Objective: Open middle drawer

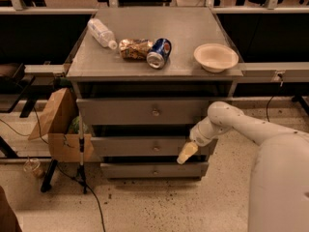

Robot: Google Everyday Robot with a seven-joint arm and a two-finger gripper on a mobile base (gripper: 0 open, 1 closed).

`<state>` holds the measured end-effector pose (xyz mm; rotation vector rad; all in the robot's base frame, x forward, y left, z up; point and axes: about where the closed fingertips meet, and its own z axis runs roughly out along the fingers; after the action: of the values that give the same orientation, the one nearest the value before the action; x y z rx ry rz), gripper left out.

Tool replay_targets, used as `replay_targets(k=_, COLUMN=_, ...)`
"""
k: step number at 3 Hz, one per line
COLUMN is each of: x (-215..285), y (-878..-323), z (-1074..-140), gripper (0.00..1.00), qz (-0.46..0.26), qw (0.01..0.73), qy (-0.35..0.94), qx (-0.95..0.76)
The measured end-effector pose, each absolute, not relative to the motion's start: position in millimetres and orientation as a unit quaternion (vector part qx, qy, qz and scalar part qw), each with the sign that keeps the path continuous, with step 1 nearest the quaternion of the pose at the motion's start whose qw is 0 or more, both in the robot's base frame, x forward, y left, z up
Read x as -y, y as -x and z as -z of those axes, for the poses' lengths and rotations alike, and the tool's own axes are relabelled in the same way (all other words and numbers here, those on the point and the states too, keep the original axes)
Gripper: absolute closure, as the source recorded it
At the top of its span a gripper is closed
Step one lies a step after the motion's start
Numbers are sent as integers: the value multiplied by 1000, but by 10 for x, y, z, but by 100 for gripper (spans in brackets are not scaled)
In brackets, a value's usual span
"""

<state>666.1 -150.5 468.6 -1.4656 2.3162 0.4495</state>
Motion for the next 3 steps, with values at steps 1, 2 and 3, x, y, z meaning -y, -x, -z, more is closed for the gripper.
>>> replay_targets(k=1, x=1531, y=-6832, z=-4502, gripper=0, qz=-170, qw=175, qy=510, qx=-825)
replay_targets(k=2, x=1548, y=-6887, z=-4430, gripper=0, qz=-172, qw=177, qy=507, qx=-826)
replay_targets(k=3, x=1618, y=-6844, z=-4329, gripper=0, qz=-176, qw=170, qy=499, qx=-831)
